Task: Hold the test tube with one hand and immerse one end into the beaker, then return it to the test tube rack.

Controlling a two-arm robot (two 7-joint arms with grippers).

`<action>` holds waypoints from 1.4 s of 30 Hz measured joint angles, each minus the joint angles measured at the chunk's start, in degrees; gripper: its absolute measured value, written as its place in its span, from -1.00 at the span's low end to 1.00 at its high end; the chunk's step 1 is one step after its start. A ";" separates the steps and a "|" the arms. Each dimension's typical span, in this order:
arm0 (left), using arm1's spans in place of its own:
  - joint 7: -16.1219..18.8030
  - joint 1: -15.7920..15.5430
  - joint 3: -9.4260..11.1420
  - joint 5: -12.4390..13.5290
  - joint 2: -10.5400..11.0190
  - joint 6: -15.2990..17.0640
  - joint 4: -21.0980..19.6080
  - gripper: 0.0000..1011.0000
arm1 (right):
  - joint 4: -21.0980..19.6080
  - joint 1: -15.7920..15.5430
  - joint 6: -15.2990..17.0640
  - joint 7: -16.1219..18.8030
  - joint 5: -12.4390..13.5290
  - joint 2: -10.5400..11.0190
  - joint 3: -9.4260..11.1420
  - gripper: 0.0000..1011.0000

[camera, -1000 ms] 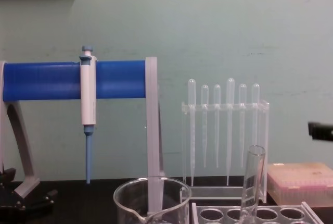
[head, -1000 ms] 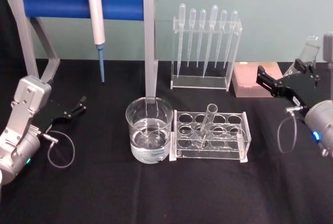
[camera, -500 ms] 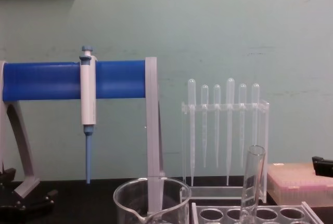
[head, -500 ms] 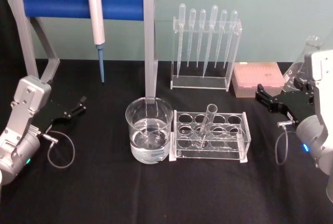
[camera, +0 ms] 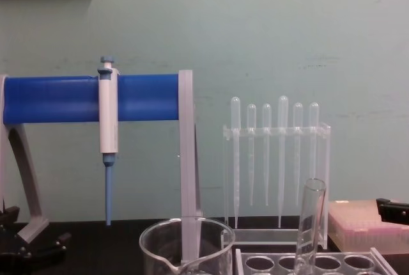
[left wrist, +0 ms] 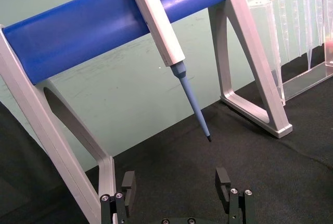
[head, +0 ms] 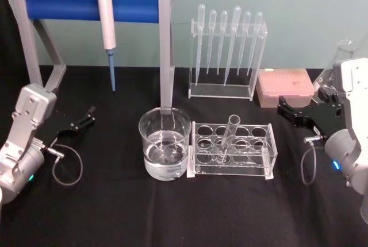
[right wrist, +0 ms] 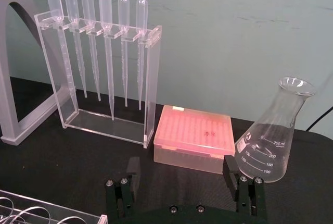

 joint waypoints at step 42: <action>0.00 0.00 0.00 0.00 0.00 0.00 0.00 0.98 | -0.29 0.01 0.21 -0.71 -0.07 0.03 -0.04 0.98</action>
